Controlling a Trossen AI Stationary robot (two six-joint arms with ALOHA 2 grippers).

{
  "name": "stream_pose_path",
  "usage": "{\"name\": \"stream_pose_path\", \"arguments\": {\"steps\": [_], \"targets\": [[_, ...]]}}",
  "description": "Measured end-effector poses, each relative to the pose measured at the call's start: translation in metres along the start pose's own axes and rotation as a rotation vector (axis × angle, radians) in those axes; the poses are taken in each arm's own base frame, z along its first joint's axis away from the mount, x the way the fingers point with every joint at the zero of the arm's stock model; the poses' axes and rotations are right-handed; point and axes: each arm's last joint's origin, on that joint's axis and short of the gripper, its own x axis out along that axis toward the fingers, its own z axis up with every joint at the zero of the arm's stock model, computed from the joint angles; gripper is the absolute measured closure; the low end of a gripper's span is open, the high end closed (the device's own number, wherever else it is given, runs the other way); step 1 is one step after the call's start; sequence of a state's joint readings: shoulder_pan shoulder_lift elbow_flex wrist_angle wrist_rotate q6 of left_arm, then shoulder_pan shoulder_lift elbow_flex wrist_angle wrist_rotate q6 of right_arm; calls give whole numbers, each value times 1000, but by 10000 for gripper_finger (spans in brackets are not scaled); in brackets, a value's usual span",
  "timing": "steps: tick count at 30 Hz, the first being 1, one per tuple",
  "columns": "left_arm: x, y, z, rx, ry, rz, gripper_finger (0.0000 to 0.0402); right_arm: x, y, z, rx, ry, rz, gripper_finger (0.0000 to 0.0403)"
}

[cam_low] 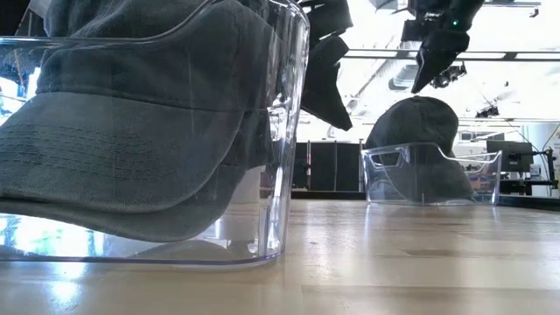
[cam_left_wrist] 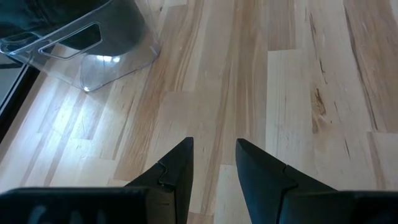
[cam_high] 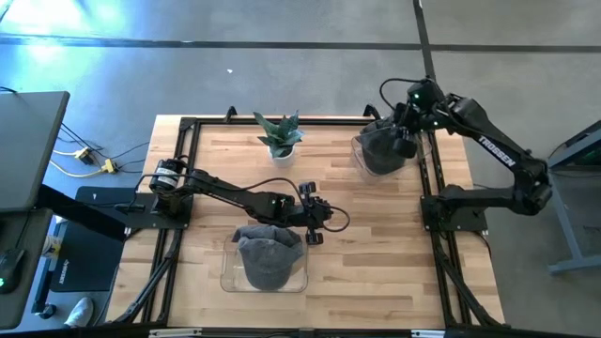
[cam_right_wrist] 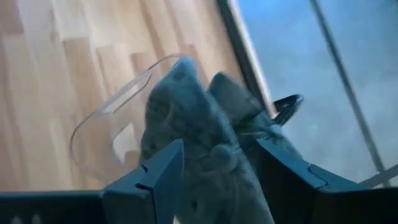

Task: Pick & Place hat
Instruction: Put the dark green cap into the top transparent bin

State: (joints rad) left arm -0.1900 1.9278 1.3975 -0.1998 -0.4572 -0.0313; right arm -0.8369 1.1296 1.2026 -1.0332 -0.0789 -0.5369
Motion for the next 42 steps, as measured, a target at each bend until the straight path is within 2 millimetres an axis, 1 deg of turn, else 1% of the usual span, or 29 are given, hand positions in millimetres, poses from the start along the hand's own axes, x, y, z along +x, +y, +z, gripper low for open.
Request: {"name": "stream_pose_path", "arguments": {"steps": [2, 7, 11, 14, 18, 24, 30, 35, 38, 42], "targets": [[0, 0, 0, -2, -4, -6, 287, 5, 0, -1, -33, 30, 17, 200], [0, -1, 1, -1, -13, -30, 287, 19, -6, 1, -138, 116, -31, 166], [0, -1, 1, 2, -10, -46, 287, 33, -5, 0, -179, 170, 66, 161], [0, -1, 1, 4, -8, -48, 287, 41, -1, 0, -179, 191, 164, 168], [0, -1, 1, 4, -8, -48, 287, 44, 6, -4, -108, 223, 294, 188], [0, -1, 1, 4, -8, -48, 287, 39, 15, -8, 45, 211, 508, 222], [0, -2, 1, 3, -8, -50, 287, 35, 19, -14, 156, 299, 549, 253], [0, -1, 1, 3, -8, -50, 287, 33, 22, -15, 181, 289, 620, 279], [0, -2, 1, 4, -8, -50, 287, 31, 25, -16, 151, 298, 650, 310], [0, -1, 1, 4, -8, -49, 287, 30, 27, -18, 131, 327, 664, 373]]}}
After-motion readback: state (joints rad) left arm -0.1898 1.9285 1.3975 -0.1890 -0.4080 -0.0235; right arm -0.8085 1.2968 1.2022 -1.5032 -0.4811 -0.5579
